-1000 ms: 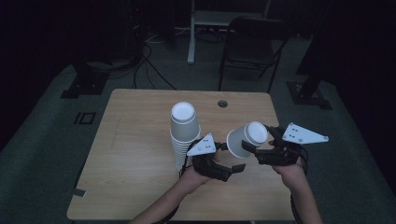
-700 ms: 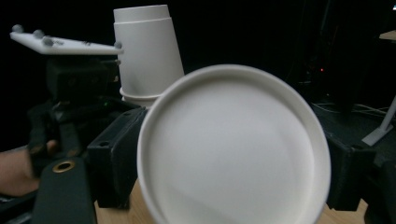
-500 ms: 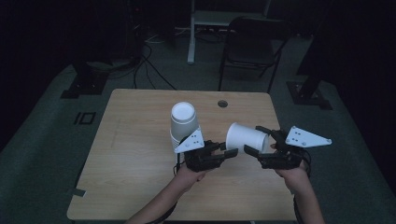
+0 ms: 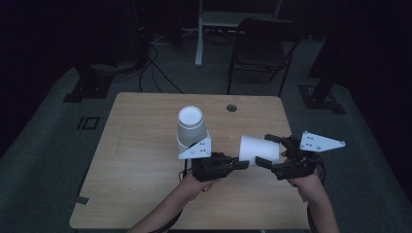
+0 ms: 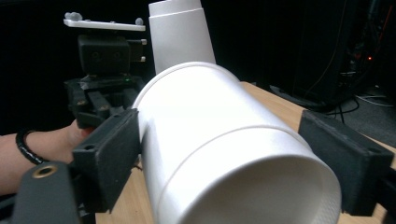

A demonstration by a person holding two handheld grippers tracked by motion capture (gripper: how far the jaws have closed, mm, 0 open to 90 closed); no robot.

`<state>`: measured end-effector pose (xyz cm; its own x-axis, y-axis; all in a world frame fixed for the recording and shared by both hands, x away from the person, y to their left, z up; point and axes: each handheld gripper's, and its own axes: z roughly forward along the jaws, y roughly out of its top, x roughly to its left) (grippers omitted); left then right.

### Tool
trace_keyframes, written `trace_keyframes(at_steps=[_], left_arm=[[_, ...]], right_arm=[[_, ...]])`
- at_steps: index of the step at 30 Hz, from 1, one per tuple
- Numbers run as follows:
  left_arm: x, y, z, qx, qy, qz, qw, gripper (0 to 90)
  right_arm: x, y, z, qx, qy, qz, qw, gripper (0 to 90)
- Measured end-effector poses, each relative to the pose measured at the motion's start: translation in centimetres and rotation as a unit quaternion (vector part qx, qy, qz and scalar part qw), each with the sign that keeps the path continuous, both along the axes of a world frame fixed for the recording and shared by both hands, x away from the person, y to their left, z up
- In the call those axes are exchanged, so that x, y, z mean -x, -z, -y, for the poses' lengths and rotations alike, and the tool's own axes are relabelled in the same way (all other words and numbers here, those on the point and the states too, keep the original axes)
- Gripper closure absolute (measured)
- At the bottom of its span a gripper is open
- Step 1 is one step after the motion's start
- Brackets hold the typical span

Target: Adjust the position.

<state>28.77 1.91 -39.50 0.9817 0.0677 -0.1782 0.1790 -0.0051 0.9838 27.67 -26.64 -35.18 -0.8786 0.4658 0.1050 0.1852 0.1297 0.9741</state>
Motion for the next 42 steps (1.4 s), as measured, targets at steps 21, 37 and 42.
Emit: trace_keyframes(at_steps=[21,37,42], left_arm=[[-0.4,-0.5,0.0,-0.031,-0.027,-0.017,0.999,85.6],[-0.6,-0.5,1.3,-0.06,-0.025,-0.028,0.9975,83.4],[-0.5,-0.4,1.8,-0.066,-0.025,-0.031,0.997,82.9]], right_arm=[[0.0,2.7,0.2,0.04,0.004,-0.037,0.9985,19.6],[-0.1,5.9,-1.3,0.077,-0.02,-0.072,0.9942,18.0],[-0.4,6.5,-2.2,0.079,-0.016,-0.077,0.9938,18.1]])
